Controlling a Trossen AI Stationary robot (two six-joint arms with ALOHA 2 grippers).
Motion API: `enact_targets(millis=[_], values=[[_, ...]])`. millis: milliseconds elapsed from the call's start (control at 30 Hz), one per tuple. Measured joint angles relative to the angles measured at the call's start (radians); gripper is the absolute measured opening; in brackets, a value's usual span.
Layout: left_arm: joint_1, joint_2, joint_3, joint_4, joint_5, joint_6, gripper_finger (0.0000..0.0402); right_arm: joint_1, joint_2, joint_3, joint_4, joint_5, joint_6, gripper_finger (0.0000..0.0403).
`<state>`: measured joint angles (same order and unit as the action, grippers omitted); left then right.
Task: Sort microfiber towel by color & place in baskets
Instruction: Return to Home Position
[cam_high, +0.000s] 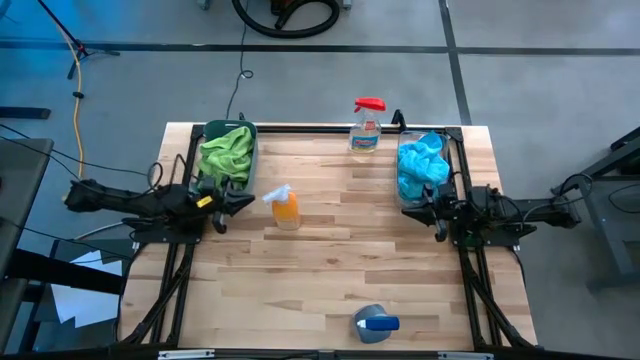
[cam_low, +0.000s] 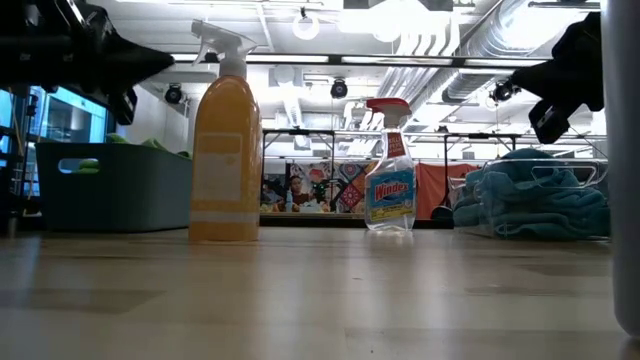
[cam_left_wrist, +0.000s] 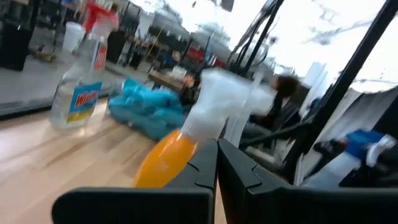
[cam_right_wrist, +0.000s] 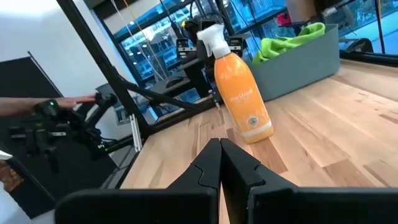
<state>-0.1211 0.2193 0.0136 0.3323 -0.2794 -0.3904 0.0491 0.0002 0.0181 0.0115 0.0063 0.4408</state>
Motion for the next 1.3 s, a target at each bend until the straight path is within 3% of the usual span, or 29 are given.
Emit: enact_targets(millis=[233,933,1200,1300], values=[[0.019,-0.219,0.000,-0.114,-0.001,0.000,0.0000,0.003,0.000,0.000,0.001,-0.002,0.000,0.0000],[-0.025,-0.216,-0.001,-0.135,-0.003,0.000,0.0000,0.003,0.006,0.000,-0.019,-0.003,0.000,0.0000],[-0.030,-0.216,-0.001,-0.293,0.066,0.450,0.0000,0.003,0.006,0.000,-0.019,-0.003,0.000,0.0000],[-0.029,-0.216,-0.001,-0.292,0.068,0.487,0.0000,0.003,0.006,0.000,-0.019,-0.003,0.000,0.0000]])
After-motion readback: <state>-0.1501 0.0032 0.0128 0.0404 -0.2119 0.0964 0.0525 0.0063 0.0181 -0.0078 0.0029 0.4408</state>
